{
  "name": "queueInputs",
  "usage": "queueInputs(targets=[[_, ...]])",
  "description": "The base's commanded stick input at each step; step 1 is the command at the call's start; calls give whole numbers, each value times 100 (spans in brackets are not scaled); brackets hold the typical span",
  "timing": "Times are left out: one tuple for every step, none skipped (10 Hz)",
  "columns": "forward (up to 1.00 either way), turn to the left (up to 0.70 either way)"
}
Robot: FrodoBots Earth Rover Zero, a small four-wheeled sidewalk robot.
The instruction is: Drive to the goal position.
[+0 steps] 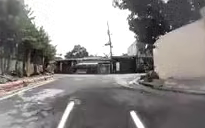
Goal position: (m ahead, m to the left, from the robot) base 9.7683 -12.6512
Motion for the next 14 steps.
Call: queueInputs(targets=[[85,0],[85,0],[85,0],[85,0],[85,-29],[85,-34],[85,-34],[85,-34],[85,-34],[85,-34],[85,-34],[85,-34],[85,-34],[85,-34]])
